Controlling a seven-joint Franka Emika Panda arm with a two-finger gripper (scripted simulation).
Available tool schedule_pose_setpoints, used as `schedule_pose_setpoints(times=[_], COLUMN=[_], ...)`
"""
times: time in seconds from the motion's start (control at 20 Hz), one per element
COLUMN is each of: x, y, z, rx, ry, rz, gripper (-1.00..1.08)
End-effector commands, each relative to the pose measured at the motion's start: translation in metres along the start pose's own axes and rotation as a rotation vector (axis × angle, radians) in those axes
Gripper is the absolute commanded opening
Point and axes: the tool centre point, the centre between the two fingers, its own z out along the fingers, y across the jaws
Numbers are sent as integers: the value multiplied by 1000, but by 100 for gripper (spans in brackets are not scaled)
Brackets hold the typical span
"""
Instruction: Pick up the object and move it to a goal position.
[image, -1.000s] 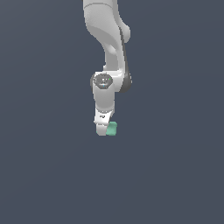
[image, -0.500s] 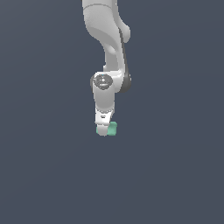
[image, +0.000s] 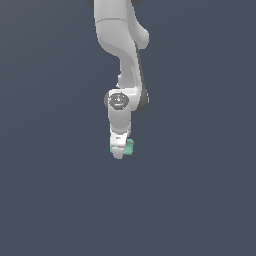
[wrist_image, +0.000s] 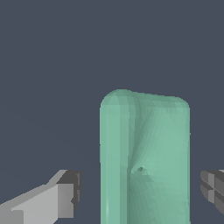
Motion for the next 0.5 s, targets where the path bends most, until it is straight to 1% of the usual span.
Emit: schedule_pose_setpoints(times=[0.0, 0.25, 0.3, 0.45], x=[0, 0, 0, 0], y=[0, 1, 1, 1], z=[10, 17, 17, 17], rx=[0, -1, -1, -1], ry=[0, 0, 0, 0], rz=[-1, -1, -1, -1], gripper=[100, 100, -100, -100])
